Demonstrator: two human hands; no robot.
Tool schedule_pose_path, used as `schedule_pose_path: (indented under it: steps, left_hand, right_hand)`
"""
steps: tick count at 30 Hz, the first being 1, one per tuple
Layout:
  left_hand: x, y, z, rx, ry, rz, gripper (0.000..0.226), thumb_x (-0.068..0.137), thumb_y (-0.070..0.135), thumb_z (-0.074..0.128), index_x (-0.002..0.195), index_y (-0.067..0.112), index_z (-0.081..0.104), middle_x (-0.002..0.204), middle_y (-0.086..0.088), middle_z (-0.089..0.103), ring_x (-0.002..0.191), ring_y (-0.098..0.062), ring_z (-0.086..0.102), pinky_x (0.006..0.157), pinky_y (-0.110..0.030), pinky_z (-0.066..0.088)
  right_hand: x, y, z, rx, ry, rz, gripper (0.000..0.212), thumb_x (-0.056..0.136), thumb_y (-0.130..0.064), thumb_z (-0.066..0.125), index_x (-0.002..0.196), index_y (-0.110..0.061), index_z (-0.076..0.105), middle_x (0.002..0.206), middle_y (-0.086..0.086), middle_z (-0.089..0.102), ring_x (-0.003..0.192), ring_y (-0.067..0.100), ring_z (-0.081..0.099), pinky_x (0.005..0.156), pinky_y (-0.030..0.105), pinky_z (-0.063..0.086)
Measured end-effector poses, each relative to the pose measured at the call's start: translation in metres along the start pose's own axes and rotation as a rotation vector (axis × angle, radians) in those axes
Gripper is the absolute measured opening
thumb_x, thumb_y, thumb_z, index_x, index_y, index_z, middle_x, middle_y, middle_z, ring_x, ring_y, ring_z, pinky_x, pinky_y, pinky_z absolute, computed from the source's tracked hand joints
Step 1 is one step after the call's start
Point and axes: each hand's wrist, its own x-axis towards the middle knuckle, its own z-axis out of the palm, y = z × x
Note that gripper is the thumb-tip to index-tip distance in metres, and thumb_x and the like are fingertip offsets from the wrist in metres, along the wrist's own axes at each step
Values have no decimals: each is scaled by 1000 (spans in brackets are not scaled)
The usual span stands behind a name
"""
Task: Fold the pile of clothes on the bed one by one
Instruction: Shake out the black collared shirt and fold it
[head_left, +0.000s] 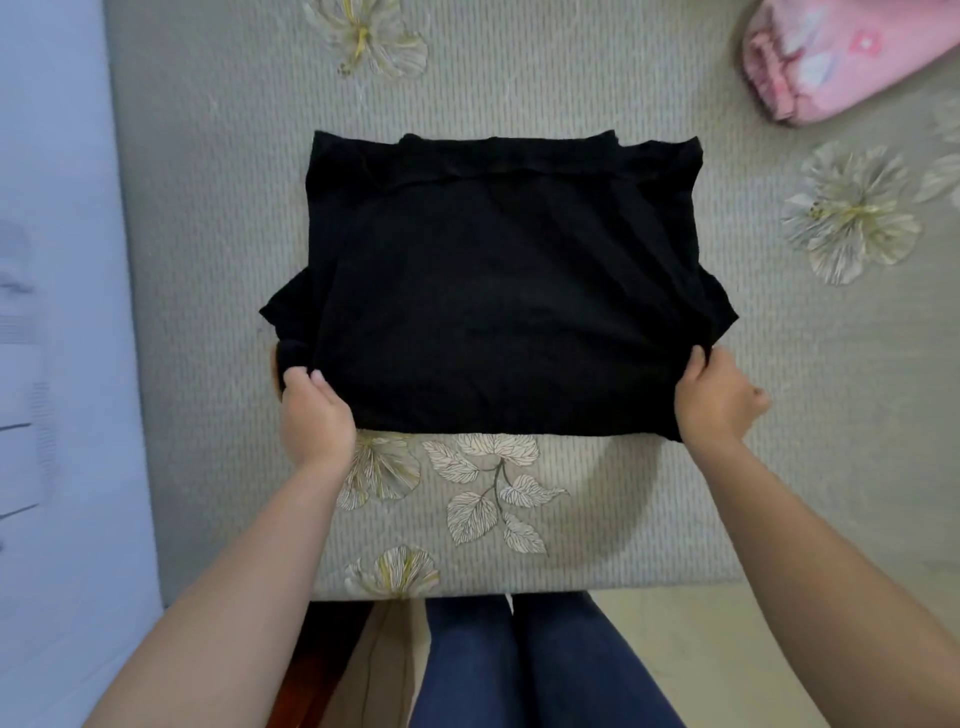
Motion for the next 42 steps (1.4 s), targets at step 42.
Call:
schedule_pose_path:
  steps: [42]
  left_hand:
    - [-89,350,98,636,-299,1697,21,82,0,48,101,-5,52,103,-24,54,111,-37,41,84,-44,35]
  right_hand:
    - [69,76,-93,191,273,63,17,75,1,51,77,-15,48,61,-5,40,66,18,40,80,34,16]
